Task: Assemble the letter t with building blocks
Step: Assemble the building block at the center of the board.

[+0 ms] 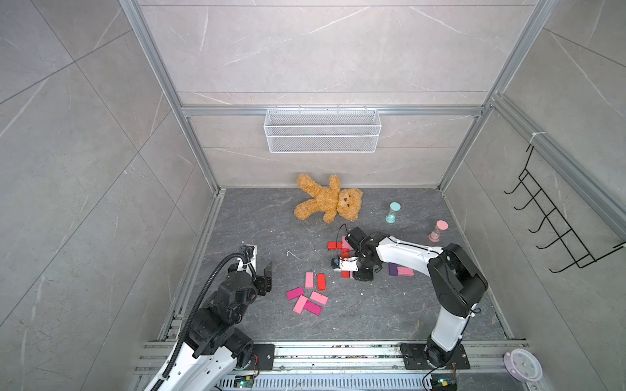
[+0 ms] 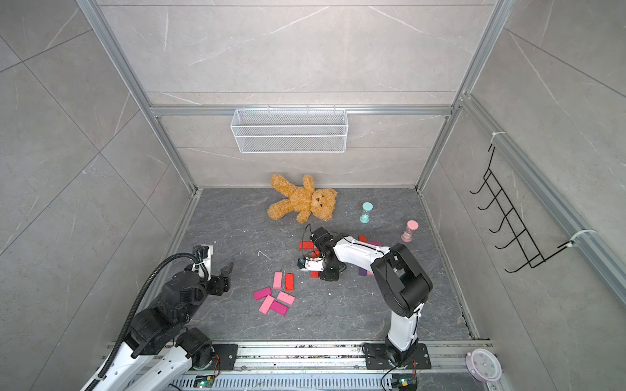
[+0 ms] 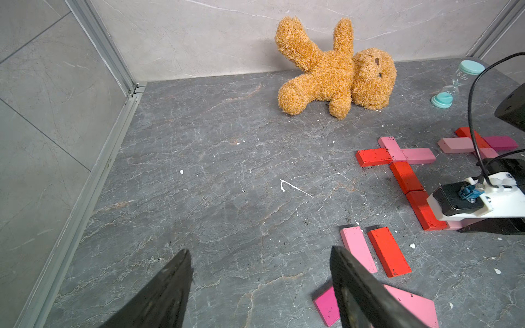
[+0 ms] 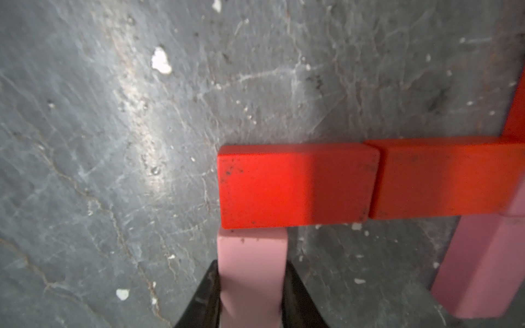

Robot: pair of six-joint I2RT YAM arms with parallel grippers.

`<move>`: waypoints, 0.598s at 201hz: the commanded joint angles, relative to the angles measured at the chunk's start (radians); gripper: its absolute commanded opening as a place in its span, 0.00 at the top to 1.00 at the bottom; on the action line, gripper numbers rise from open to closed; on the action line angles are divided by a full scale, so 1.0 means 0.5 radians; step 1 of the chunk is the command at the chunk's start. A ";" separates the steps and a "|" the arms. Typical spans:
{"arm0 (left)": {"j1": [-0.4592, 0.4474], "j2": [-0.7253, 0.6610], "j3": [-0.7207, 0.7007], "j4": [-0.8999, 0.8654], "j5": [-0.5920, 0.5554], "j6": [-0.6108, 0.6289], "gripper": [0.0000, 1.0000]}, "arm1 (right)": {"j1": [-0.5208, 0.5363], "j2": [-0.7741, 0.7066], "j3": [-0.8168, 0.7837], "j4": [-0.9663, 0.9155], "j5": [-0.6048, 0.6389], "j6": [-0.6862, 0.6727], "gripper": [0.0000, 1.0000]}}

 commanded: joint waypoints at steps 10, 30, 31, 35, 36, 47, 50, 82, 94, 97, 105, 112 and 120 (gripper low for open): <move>-0.001 -0.012 0.009 0.021 -0.020 -0.007 0.21 | 0.015 0.096 0.020 -0.014 -0.002 0.025 0.72; -0.001 -0.014 0.013 0.020 -0.022 -0.009 0.21 | 0.015 0.100 0.026 -0.016 -0.002 0.028 0.72; -0.002 -0.014 0.013 0.020 -0.022 -0.009 0.21 | 0.015 0.100 0.026 -0.016 -0.002 0.028 0.72; -0.002 -0.012 0.010 0.020 -0.022 -0.008 0.21 | 0.015 0.100 0.026 -0.017 -0.004 0.031 0.72; -0.002 -0.013 0.012 0.021 -0.022 -0.009 0.21 | 0.015 0.100 0.026 -0.017 -0.005 0.031 0.72; -0.001 -0.013 0.010 0.020 -0.021 -0.008 0.21 | 0.015 0.100 0.029 -0.023 -0.007 0.031 0.72; -0.002 -0.014 0.011 0.019 -0.022 -0.010 0.21 | 0.015 0.100 0.026 -0.024 -0.008 0.031 0.72; -0.001 -0.012 0.012 0.023 -0.021 -0.008 0.21 | 0.014 0.109 0.038 -0.056 -0.005 0.028 0.72; -0.001 -0.009 0.012 0.023 -0.022 -0.009 0.21 | 0.015 0.118 0.042 -0.075 -0.006 0.028 0.62; -0.002 -0.008 0.011 0.022 -0.018 -0.011 0.21 | 0.015 0.122 0.042 -0.080 -0.003 0.030 0.59; -0.002 -0.008 0.011 0.026 -0.016 -0.010 0.21 | 0.018 0.130 0.049 -0.091 0.000 0.031 0.52; 0.000 -0.008 0.011 0.027 -0.018 -0.010 0.21 | 0.015 0.137 0.053 -0.099 0.001 0.031 0.51; -0.002 -0.008 0.012 0.027 -0.019 -0.009 0.21 | 0.013 0.145 0.055 -0.104 0.002 0.033 0.51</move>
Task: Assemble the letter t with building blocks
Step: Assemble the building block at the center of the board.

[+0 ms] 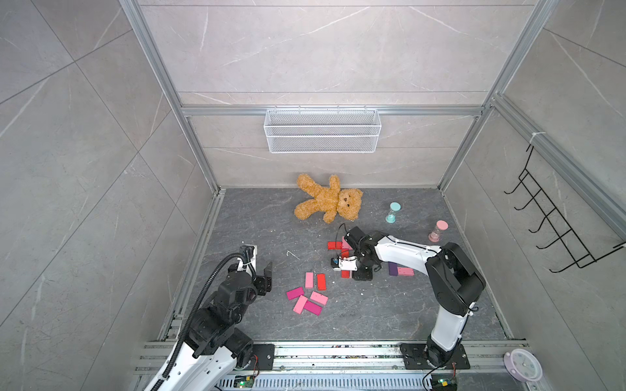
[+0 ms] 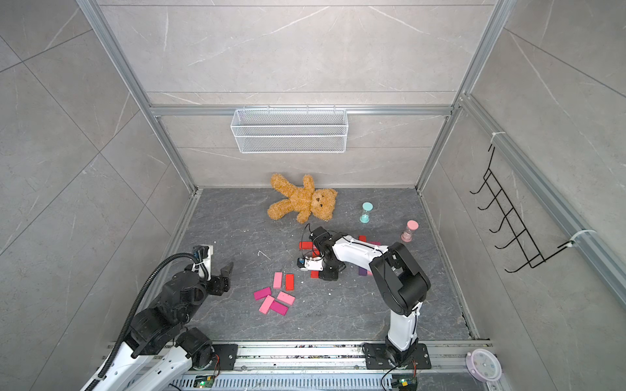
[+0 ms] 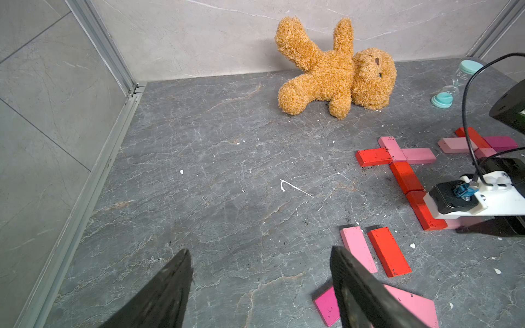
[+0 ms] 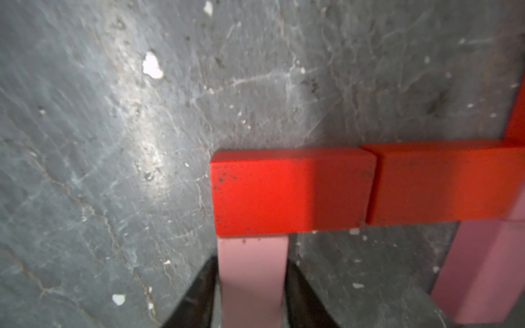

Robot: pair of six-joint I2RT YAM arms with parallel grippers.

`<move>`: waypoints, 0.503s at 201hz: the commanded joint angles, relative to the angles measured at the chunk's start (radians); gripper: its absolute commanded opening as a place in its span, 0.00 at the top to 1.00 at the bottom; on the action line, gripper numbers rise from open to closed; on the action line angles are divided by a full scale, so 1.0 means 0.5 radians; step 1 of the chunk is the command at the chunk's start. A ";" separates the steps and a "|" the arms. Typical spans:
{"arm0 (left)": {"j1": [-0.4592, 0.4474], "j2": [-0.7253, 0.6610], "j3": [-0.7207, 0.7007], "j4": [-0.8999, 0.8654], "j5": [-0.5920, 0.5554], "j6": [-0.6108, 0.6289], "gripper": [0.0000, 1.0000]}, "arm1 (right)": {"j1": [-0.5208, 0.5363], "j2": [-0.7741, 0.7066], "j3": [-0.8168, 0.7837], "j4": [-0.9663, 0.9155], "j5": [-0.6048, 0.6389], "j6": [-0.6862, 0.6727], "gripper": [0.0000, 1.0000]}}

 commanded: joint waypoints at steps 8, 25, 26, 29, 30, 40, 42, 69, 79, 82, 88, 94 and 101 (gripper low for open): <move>0.000 -0.008 0.012 0.027 -0.018 -0.007 0.21 | 0.013 0.101 0.002 -0.075 -0.005 0.020 0.51; -0.002 -0.010 0.011 0.025 -0.017 -0.007 0.21 | 0.015 0.101 0.006 -0.072 -0.005 0.025 0.50; -0.001 -0.009 0.011 0.026 -0.016 -0.006 0.21 | 0.015 0.101 0.007 -0.072 -0.005 0.026 0.50; 0.000 -0.008 0.013 0.027 -0.017 -0.007 0.21 | 0.013 0.101 0.006 -0.074 -0.004 0.027 0.50; -0.001 -0.008 0.013 0.027 -0.016 -0.007 0.21 | 0.014 0.101 0.005 -0.073 -0.003 0.027 0.50; -0.002 -0.008 0.012 0.027 -0.018 -0.008 0.21 | 0.015 0.101 0.010 -0.071 -0.001 0.027 0.50; -0.001 -0.008 0.012 0.027 -0.016 -0.008 0.21 | 0.015 0.101 0.008 -0.070 0.000 0.028 0.50; 0.000 -0.011 0.011 0.023 -0.017 -0.010 0.21 | 0.015 0.098 0.010 -0.068 0.007 0.033 0.40; -0.002 -0.014 0.012 0.022 -0.018 -0.010 0.21 | 0.015 0.097 0.010 -0.069 0.010 0.033 0.39; -0.003 -0.016 0.011 0.022 -0.018 -0.011 0.21 | 0.015 0.096 0.010 -0.070 0.010 0.033 0.39; -0.003 -0.014 0.010 0.024 -0.018 -0.009 0.21 | 0.013 0.096 0.010 -0.069 0.010 0.033 0.39; -0.002 -0.017 0.012 0.023 -0.016 -0.008 0.21 | 0.014 0.092 0.010 -0.067 0.012 0.033 0.39; -0.004 -0.017 0.012 0.022 -0.016 -0.010 0.21 | 0.015 0.089 0.009 -0.066 0.013 0.036 0.38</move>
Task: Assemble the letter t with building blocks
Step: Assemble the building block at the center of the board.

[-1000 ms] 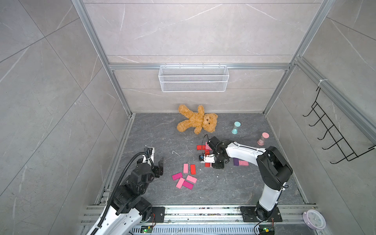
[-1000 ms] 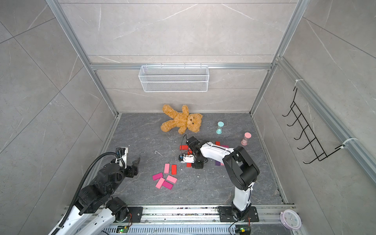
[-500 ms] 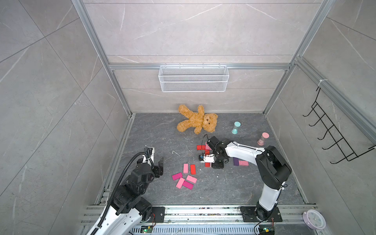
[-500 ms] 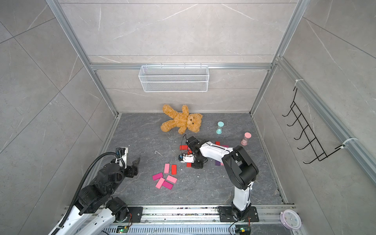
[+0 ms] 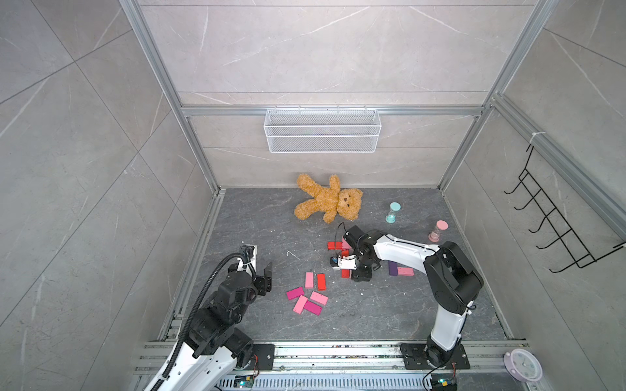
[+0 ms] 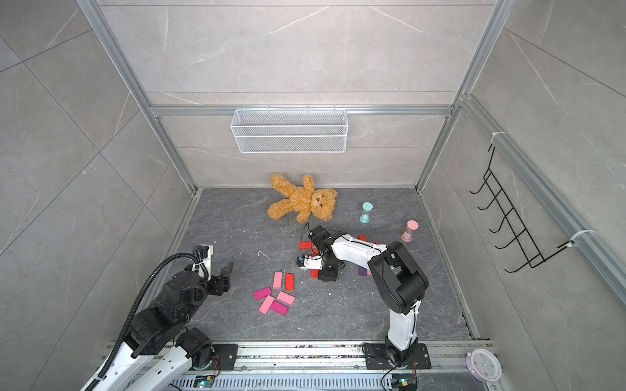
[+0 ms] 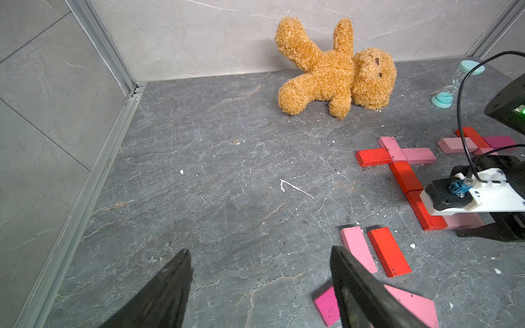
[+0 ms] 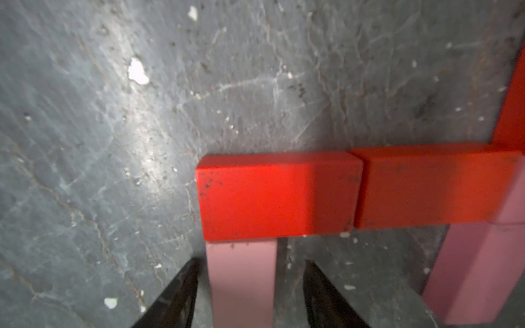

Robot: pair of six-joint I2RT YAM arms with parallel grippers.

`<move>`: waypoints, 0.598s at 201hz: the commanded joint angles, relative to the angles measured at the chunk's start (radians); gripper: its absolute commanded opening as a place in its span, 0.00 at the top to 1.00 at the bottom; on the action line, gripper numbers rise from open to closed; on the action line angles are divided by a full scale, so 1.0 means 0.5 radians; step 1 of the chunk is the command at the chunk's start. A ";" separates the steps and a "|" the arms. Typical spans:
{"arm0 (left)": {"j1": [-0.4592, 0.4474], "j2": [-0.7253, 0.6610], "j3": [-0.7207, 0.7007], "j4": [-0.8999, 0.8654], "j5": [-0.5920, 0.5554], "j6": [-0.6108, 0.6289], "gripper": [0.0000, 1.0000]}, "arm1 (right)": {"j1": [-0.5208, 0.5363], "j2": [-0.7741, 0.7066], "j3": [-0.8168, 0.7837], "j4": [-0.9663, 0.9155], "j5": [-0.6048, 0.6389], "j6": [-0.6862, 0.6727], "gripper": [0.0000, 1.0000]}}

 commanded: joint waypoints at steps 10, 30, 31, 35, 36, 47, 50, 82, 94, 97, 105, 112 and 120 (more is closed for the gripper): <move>-0.004 -0.017 0.012 0.024 -0.017 -0.010 0.21 | 0.016 0.066 -0.018 -0.054 0.005 0.030 0.38; -0.004 -0.014 0.011 0.024 -0.018 -0.013 0.21 | 0.015 0.039 -0.020 -0.034 0.005 0.035 0.37; -0.004 -0.014 0.012 0.024 -0.018 -0.014 0.21 | 0.013 0.035 -0.020 -0.032 0.005 0.035 0.37; -0.005 -0.014 0.012 0.024 -0.018 -0.013 0.21 | 0.015 0.027 -0.023 -0.025 0.005 0.039 0.26; -0.004 -0.014 0.013 0.024 -0.017 -0.014 0.21 | 0.013 0.026 -0.022 -0.024 0.004 0.039 0.25; -0.005 -0.010 0.012 0.024 -0.011 -0.013 0.21 | 0.012 -0.001 -0.024 -0.006 -0.005 0.045 0.22; -0.004 -0.008 0.012 0.024 -0.014 -0.012 0.21 | 0.012 -0.008 -0.025 -0.001 -0.008 0.045 0.21; -0.007 -0.005 0.011 0.023 -0.011 -0.008 0.21 | -0.006 -0.093 -0.019 0.031 -0.029 0.062 0.21; -0.008 -0.002 0.013 0.025 -0.010 -0.009 0.21 | -0.017 -0.140 -0.018 0.041 -0.046 0.074 0.21; -0.008 -0.002 0.013 0.025 -0.010 -0.009 0.21 | -0.020 -0.155 -0.018 0.043 -0.052 0.080 0.20; -0.007 0.003 0.012 0.024 -0.017 -0.010 0.20 | -0.026 -0.198 -0.018 0.054 -0.062 0.094 0.21; -0.008 0.010 0.011 0.024 -0.020 -0.015 0.20 | -0.032 -0.234 -0.017 0.064 -0.068 0.107 0.20; -0.008 0.020 0.014 0.024 -0.023 -0.020 0.20 | -0.032 -0.277 -0.008 0.078 -0.063 0.136 0.20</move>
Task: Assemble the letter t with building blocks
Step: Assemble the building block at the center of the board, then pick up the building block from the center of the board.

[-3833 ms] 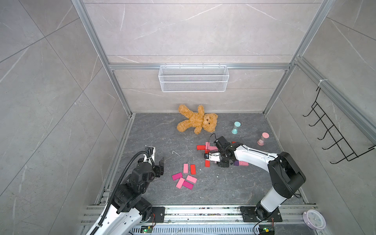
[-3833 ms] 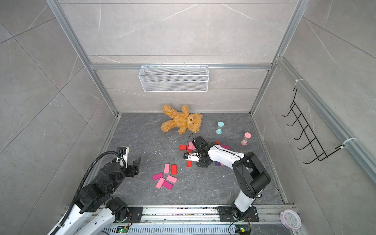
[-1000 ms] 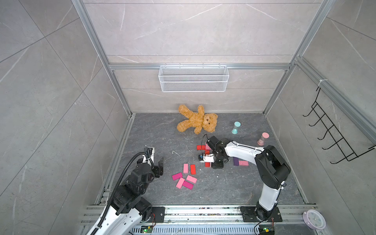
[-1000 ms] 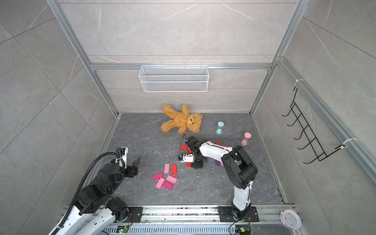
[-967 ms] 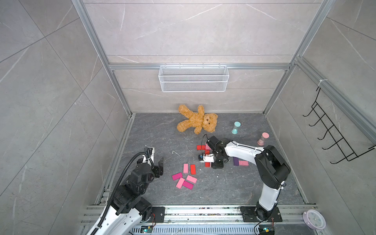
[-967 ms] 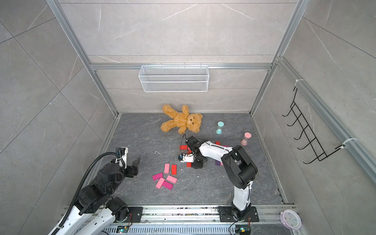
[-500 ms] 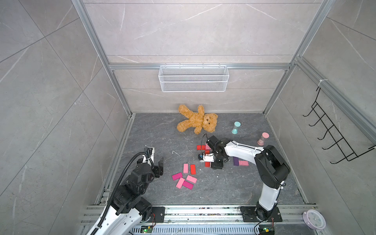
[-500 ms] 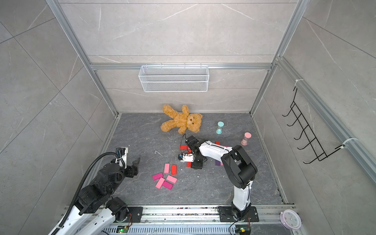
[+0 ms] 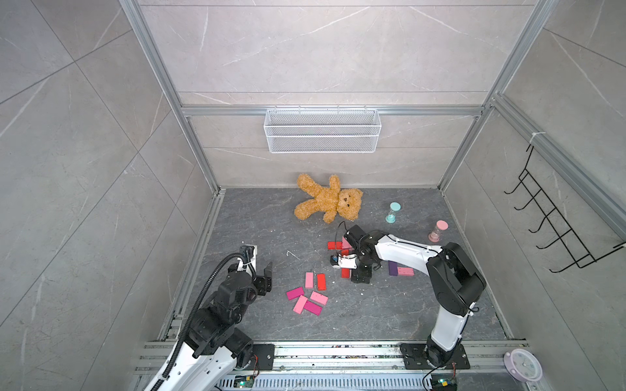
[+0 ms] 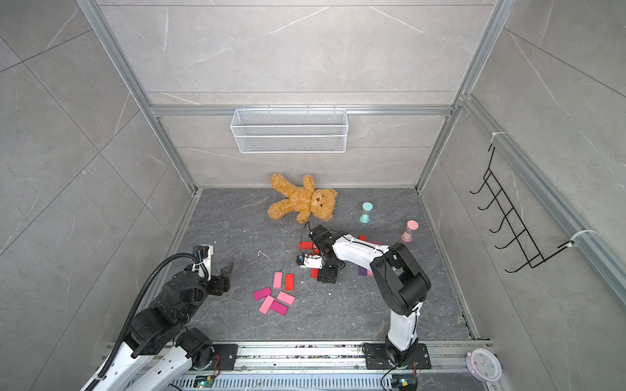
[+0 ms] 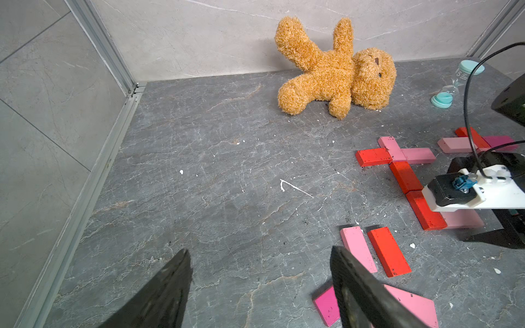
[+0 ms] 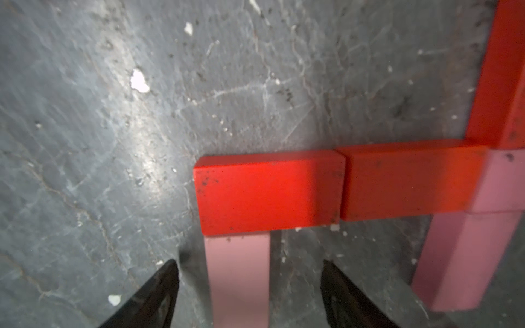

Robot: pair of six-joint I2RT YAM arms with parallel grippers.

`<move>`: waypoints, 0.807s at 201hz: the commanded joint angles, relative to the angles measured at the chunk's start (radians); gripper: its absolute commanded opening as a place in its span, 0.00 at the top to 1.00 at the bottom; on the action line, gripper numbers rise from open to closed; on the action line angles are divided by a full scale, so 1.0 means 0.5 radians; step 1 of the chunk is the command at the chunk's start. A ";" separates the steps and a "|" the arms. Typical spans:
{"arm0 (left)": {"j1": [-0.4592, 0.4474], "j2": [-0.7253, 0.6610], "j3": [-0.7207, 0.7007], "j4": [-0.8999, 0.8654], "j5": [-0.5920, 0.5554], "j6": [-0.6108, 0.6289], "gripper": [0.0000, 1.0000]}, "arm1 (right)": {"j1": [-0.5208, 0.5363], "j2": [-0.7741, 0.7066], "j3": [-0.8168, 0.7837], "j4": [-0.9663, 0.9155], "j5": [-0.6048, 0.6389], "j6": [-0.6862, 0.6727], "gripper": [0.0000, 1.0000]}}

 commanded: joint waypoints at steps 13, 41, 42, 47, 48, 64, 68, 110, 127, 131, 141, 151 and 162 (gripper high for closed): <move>-0.007 0.049 0.021 0.020 -0.024 -0.028 0.20 | -0.030 -0.232 0.035 0.068 -0.039 0.160 0.20; -0.006 0.139 0.045 0.013 -0.024 -0.049 0.19 | -0.044 -0.370 0.093 0.081 -0.027 0.316 0.19; -0.005 0.142 0.046 0.012 -0.023 -0.051 0.19 | -0.044 -0.378 0.093 0.082 -0.027 0.324 0.19; -0.004 0.158 0.054 0.007 -0.031 -0.059 0.19 | -0.046 -0.413 0.092 0.094 -0.027 0.351 0.19; -0.005 0.161 0.055 0.007 -0.033 -0.060 0.19 | -0.046 -0.421 0.089 0.097 -0.029 0.357 0.19; -0.006 0.213 0.084 -0.020 -0.065 -0.105 0.19 | -0.048 -0.562 0.032 0.189 -0.044 0.451 0.19; -0.006 0.227 0.093 -0.022 -0.058 -0.104 0.19 | -0.047 -0.600 0.008 0.224 -0.048 0.477 0.19; -0.006 0.428 0.145 0.009 0.089 -0.118 0.19 | -0.053 -0.900 -0.155 0.500 0.039 0.959 0.07; -0.005 0.582 0.196 -0.010 0.072 -0.215 0.19 | -0.057 -0.969 -0.230 0.563 0.007 1.086 0.00; -0.005 0.612 0.210 -0.010 0.089 -0.231 0.19 | -0.060 -0.987 -0.257 0.590 -0.001 1.111 0.00; -0.007 0.722 0.232 0.004 0.134 -0.247 0.19 | -0.064 -1.032 -0.318 0.662 -0.008 1.165 0.00; -0.005 0.829 0.250 0.034 0.179 -0.283 0.19 | -0.068 -1.081 -0.394 0.745 -0.011 1.212 0.00; -0.006 0.942 0.267 0.080 0.230 -0.320 0.19 | -0.082 -1.130 -0.460 0.821 -0.007 1.269 0.00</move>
